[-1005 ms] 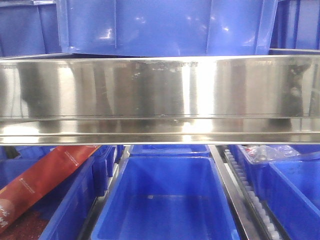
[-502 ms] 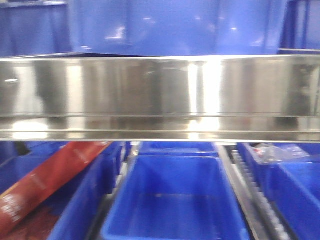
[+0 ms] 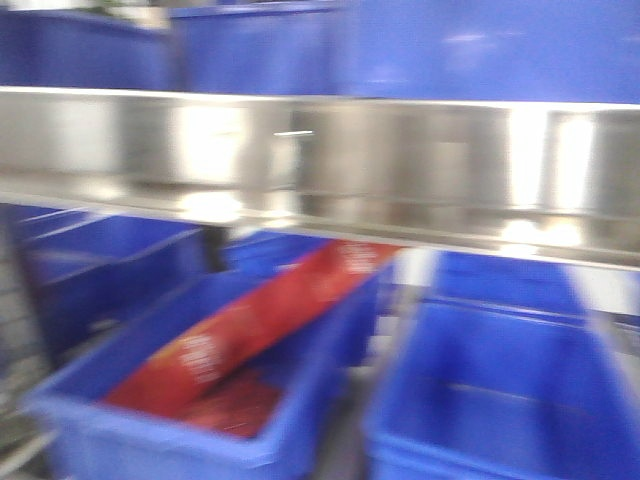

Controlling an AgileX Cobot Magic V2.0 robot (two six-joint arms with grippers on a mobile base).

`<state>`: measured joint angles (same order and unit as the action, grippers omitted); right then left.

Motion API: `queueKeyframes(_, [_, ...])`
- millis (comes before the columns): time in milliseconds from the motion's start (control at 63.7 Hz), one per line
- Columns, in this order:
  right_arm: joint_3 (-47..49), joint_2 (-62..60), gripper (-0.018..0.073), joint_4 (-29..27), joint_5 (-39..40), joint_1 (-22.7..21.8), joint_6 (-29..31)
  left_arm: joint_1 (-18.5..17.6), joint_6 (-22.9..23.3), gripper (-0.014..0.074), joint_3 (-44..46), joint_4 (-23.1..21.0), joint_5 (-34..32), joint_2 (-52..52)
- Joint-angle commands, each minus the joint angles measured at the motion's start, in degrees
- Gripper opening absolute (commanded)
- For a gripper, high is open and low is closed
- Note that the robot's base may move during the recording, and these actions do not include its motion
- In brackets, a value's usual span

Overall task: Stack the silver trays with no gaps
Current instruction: 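Drive the base to the other shelf while holding the tray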

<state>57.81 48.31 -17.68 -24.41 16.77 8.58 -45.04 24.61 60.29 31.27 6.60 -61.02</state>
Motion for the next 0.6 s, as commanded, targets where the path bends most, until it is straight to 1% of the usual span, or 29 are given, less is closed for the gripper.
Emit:
queueKeyframes(0, [0.3,-0.9,-0.0068,1.4,3.6,-0.6,0.5,0.7,-0.1,-0.0018,0.2,1.2,1.0,1.2])
queueKeyframes(581, [0.3,-0.9,-0.0068,1.4,3.6,-0.6,0.5,0.7,-0.1,-0.0018,0.2,1.2,1.1,1.2])
